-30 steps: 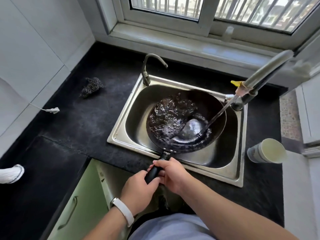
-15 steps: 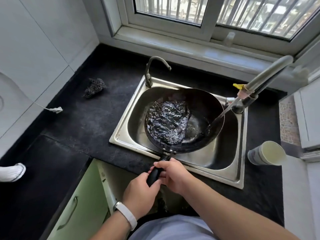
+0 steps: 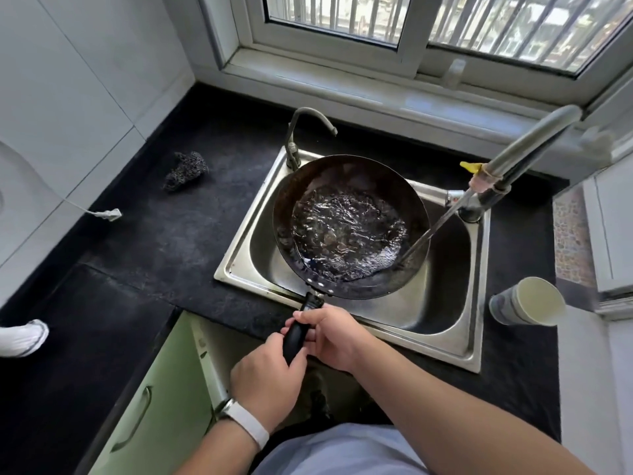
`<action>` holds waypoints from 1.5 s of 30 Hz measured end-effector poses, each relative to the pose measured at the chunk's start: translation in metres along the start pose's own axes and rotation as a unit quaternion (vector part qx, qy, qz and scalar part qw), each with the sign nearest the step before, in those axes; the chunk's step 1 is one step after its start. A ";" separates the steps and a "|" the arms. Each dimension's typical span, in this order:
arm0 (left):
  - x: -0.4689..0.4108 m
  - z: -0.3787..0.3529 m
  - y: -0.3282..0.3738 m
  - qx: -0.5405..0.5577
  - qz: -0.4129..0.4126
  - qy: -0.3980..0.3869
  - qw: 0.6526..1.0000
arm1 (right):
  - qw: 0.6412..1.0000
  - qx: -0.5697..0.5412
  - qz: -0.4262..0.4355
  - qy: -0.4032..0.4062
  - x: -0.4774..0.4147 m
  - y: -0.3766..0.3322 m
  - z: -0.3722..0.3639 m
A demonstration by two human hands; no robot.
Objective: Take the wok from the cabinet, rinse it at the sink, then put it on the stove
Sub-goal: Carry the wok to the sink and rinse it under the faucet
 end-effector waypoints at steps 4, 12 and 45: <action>0.005 0.000 0.002 -0.028 0.009 0.007 1.000 | 0.999 -0.007 -0.020 -0.028 -0.002 0.004 -0.001; 0.009 0.003 0.004 -0.069 -0.005 0.028 0.997 | 0.998 -0.009 -0.021 -0.062 -0.004 0.004 -0.005; -0.001 -0.047 0.005 0.226 0.073 -0.138 0.962 | 0.995 0.023 0.059 0.076 0.002 0.010 0.051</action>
Point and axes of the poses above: each hand's wrist, its own x-axis away from the middle knuckle, its own z-axis out of the back of the hand, y = z × x, the point moved 7 cm from there along -x, towards the middle knuckle, and after that the axes turned 4 degrees about z, right-handed, at the moved point
